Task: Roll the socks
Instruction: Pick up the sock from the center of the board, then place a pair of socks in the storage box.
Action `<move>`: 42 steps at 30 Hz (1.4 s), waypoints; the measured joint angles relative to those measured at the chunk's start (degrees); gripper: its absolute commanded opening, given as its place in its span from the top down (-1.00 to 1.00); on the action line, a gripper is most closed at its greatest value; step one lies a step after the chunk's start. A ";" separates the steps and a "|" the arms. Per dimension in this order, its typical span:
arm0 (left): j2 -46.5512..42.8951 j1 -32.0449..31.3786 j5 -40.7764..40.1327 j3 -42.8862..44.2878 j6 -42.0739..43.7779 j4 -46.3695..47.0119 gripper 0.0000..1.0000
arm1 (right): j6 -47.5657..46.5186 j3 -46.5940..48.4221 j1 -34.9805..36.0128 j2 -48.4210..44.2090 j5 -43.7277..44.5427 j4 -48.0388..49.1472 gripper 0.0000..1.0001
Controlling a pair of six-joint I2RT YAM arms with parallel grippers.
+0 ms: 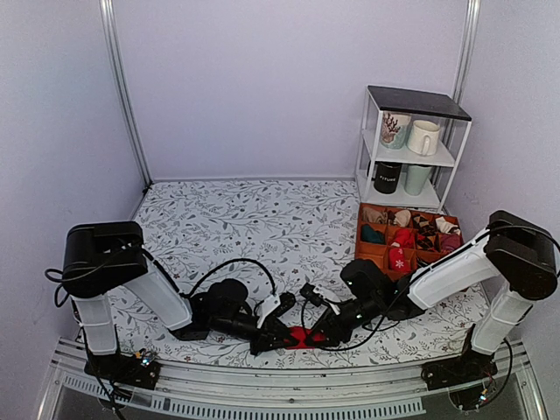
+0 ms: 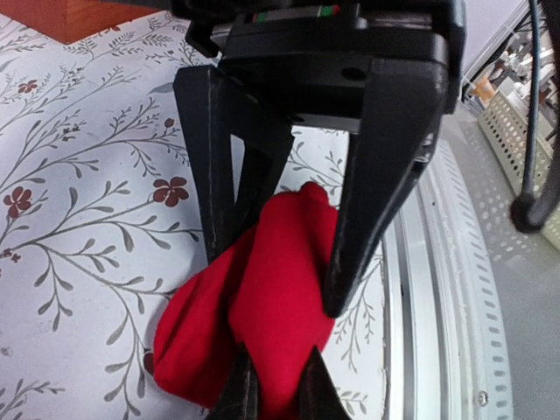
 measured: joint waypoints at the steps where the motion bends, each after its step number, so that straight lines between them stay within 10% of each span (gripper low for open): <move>1: 0.04 0.00 0.04 0.04 0.00 -0.02 1.00 | 0.09 0.00 0.00 0.07 -0.13 0.00 0.33; 7: 0.04 0.11 0.17 0.09 0.13 -0.15 1.00 | 0.17 0.85 -0.61 1.49 -2.56 0.20 0.84; 11: -0.13 0.42 -0.07 0.09 0.22 -0.46 0.34 | 0.98 1.09 -0.98 1.90 -3.41 0.13 1.00; 15: -2.78 0.44 -1.46 -0.76 1.53 -3.54 -0.96 | 2.10 1.18 -1.22 1.81 -2.89 0.17 1.00; 31: -28.63 2.34 -17.75 -4.07 7.96 -28.68 -0.99 | 0.13 8.04 -25.49 -23.04 12.15 -18.73 1.00; 42: -34.38 3.74 -20.31 -5.77 9.64 -29.57 -0.94 | -3.58 6.14 -33.09 -20.26 19.10 -22.69 1.00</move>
